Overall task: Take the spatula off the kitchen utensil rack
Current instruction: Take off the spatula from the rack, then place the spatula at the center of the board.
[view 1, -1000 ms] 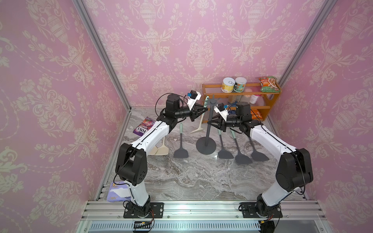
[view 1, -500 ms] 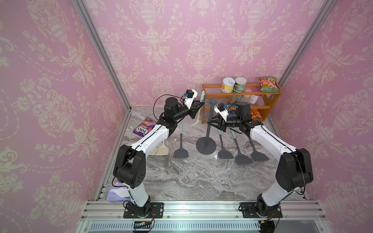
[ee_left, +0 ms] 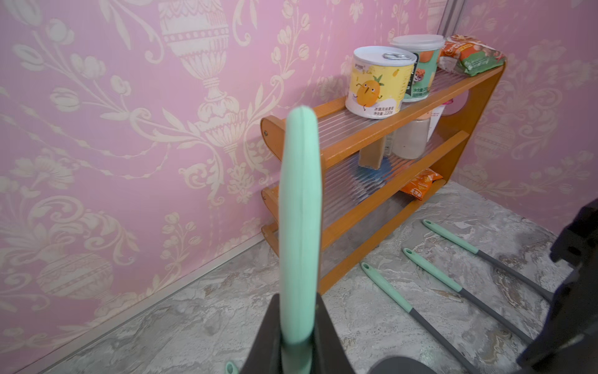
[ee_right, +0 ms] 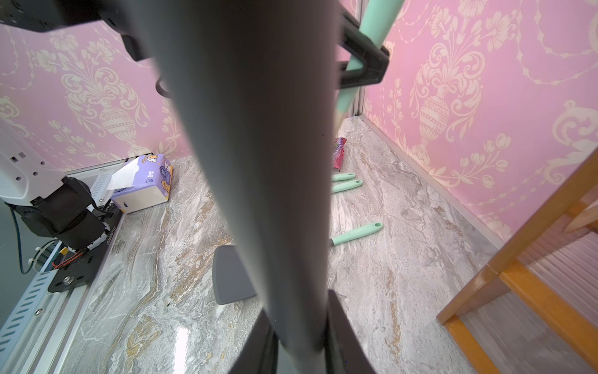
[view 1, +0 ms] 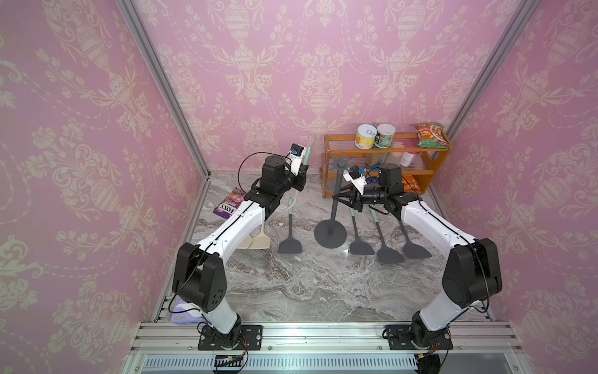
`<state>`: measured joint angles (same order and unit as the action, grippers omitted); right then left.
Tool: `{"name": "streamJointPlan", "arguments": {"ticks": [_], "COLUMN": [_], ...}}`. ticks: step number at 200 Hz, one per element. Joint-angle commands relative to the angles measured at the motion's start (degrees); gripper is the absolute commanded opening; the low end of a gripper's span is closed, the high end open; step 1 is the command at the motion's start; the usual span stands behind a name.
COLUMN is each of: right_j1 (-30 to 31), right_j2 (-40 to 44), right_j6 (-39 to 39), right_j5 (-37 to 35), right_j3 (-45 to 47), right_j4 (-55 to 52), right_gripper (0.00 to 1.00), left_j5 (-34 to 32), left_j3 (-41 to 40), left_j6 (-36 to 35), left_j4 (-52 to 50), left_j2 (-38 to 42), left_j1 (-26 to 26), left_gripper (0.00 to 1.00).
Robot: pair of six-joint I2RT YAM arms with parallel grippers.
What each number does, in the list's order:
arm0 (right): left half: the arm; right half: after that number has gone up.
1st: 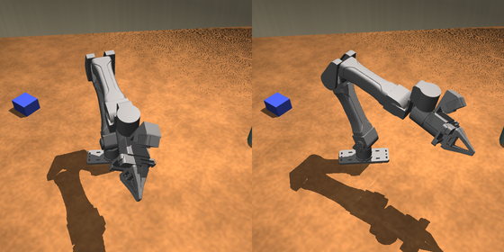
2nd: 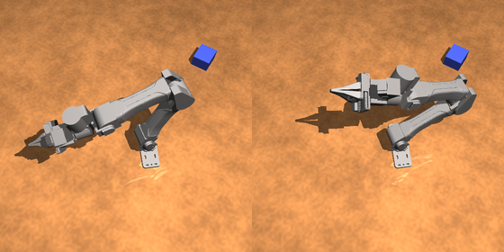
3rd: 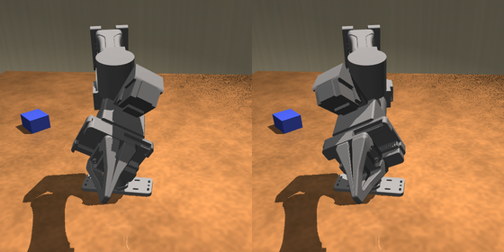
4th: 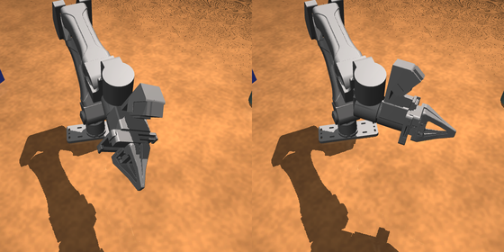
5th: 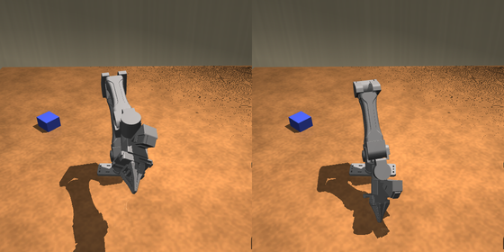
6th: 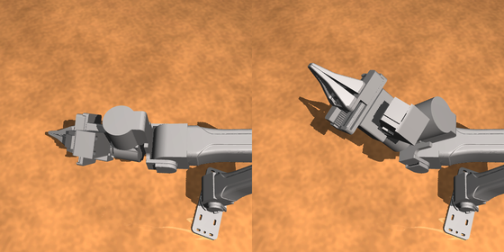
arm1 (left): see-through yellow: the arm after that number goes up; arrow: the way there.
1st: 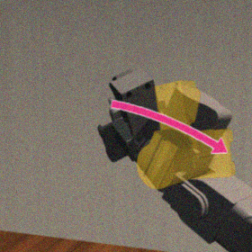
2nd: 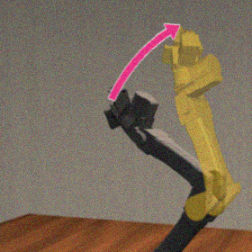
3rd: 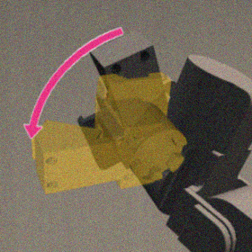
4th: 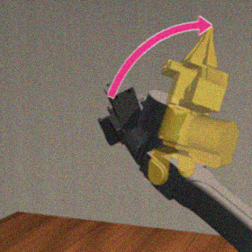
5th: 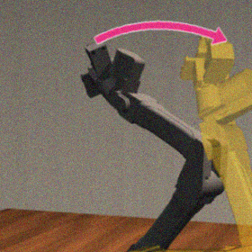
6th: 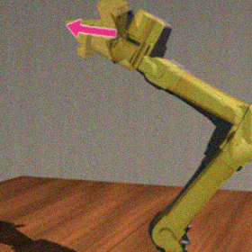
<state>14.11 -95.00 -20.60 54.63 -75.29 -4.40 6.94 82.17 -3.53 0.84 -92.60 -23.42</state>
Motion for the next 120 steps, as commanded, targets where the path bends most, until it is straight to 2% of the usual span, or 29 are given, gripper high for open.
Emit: {"name": "streamJointPlan", "arguments": {"ticks": [1, 24, 47, 70, 87, 102, 120], "right_j1": [-0.42, -0.49, -0.49, -0.4, -0.43, -0.39, -0.45], "right_j2": [-0.72, -0.67, -0.45, -0.37, -0.21, 0.04, 0.25], "right_j6": [4.32, 4.31, 4.48, 4.47, 4.58, 4.65, 4.14], "right_j5": [-0.96, -0.85, -0.81, -0.8, -0.8, -1.02, -1.15], "right_j3": [2.68, 2.72, 2.56, 2.4, 2.49, 2.67, 2.63], "right_j4": [-11.25, -11.24, -11.24, -11.33, -11.32, -11.37, -12.27], "right_gripper": [0.0, 0.0, 0.0, 0.0, 0.0, 0.0, 0.0], "left_j5": [-15.27, -28.36, -42.81, -47.98, -48.99, -54.92, -65.79], "left_j3": [3.81, 9.78, 20.72, 23.18, 24.9, 29.57, 39.08], "left_j6": [3.16, 11.07, 15.88, 19.61, 21.48, 25.14, 33.48], "left_j4": [-13.42, -27.42, -45.46, -49.58, -52.1, -57.6, -69.5], "left_j2": [6.35, 6.48, 0.83, -2.5, -5.14, -9.1, -16.42], "left_j1": [-1.06, -1.47, -3.69, -4.52, -4.62, -4.83, -5.53], "left_gripper": [0.0, 0.0, 0.0, 0.0, 0.0, 0.0, 0.0]}}
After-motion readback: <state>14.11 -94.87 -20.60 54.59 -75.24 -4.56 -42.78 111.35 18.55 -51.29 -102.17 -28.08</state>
